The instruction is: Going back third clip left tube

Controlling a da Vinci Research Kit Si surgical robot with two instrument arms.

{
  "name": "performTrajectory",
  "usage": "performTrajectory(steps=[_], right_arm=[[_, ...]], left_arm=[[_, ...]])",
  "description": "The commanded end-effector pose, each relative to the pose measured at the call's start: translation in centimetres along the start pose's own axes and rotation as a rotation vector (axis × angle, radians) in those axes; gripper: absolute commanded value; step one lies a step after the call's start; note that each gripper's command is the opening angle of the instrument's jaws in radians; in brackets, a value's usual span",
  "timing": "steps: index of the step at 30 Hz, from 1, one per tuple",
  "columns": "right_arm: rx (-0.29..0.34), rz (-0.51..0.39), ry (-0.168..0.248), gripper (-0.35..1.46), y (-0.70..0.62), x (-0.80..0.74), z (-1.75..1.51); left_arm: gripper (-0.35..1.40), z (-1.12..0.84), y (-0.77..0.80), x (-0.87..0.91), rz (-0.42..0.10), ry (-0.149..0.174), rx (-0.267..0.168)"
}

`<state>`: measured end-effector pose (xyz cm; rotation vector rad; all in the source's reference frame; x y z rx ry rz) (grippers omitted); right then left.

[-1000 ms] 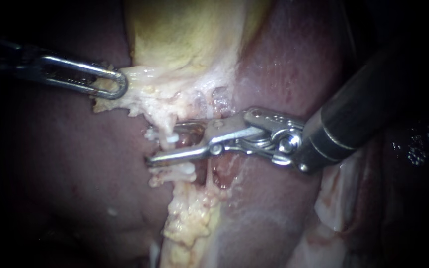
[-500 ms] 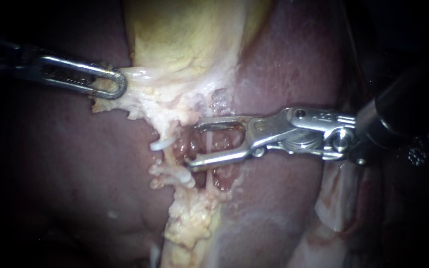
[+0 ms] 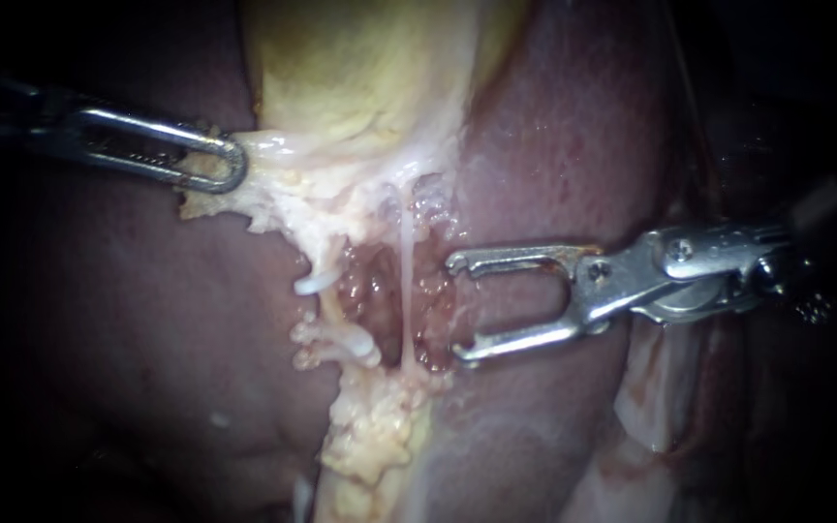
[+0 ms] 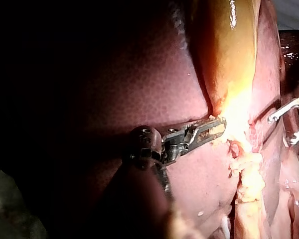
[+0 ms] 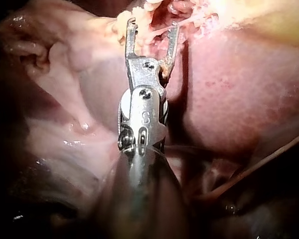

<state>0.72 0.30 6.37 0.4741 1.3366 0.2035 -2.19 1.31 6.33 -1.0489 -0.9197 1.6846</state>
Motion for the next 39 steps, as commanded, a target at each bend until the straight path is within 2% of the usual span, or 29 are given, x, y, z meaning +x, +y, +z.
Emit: performTrajectory(steps=[1, 13, 17, 28, 39], right_arm=[[-0.002, -0.005, -0.001, 0.50, -0.01, -0.01, -0.03], [-0.003, -0.018, -0.002, 0.50, -0.02, 0.00, -0.25], [-0.002, -0.018, -0.002, 0.50, -0.03, 0.00, -0.26], [-0.002, -0.018, -0.002, 0.50, -0.03, 0.00, -0.26], [-0.002, -0.018, -0.002, 0.50, -0.04, 0.01, -0.26]], left_arm=[[-0.35, 0.00, 0.00, 0.00, 0.000, 0.000, 0.000], [-0.35, 0.03, -0.01, -0.01, 0.001, 0.001, 0.001], [-0.35, 0.14, -0.07, -0.03, 0.003, 0.006, 0.008], [-0.35, 0.45, -0.16, -0.10, 0.011, -0.007, 0.008], [-0.35, 0.46, -0.16, -0.11, 0.012, -0.009, 0.006]])
